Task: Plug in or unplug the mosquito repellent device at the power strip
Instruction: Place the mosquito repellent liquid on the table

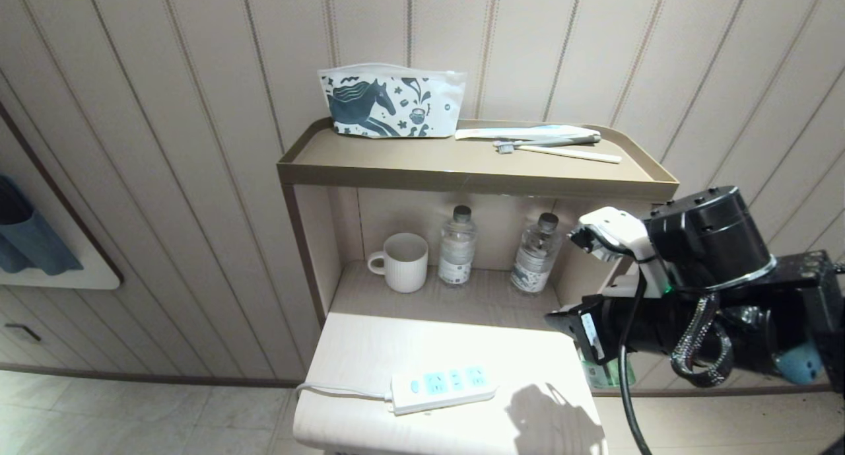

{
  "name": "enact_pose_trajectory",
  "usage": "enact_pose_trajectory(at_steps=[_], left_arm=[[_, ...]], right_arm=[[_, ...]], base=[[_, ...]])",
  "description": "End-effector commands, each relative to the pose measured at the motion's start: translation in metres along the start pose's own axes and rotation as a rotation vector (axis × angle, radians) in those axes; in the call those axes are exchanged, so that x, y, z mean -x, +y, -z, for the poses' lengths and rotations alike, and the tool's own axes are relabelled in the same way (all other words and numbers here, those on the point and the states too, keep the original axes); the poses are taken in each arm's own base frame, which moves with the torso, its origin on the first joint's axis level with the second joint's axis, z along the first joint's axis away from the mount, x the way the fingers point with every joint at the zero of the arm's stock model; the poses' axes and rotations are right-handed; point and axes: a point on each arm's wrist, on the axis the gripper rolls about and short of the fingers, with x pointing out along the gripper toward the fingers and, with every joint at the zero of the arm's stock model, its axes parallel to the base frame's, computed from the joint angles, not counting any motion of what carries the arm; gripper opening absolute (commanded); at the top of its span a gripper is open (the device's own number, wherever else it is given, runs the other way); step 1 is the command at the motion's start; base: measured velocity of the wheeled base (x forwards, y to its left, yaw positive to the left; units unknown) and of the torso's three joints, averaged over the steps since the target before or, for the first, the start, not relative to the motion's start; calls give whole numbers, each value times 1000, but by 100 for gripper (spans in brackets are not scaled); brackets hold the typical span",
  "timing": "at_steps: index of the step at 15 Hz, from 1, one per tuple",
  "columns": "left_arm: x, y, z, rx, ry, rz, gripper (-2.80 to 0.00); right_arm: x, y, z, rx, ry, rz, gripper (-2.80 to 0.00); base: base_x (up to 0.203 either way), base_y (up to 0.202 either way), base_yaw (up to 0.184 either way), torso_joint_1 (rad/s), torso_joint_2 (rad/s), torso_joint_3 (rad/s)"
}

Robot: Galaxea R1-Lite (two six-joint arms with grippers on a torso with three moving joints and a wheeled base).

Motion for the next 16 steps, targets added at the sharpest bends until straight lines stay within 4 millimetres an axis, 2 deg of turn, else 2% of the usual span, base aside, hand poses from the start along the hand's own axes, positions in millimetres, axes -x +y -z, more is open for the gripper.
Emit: enact_pose_trajectory(at_steps=[1, 5, 9, 16], left_arm=[[3, 0, 2, 0, -30, -8, -280], [3, 0, 5, -128, -21, 22, -280], [1, 0, 3, -21, -70, -2, -280], [1, 0, 3, -27, -73, 3, -280]], right_arm=[[2, -1, 3, -16, -66, -4, -280], [3, 1, 5, -31, -215, -7, -280], [3, 1, 12, -30, -200, -6, -280], [2, 1, 16, -27, -187, -2, -280]], base=[[0, 0, 0, 0, 0, 0], [0, 0, 0, 0, 0, 0], [0, 0, 0, 0, 0, 0], [0, 0, 0, 0, 0, 0]])
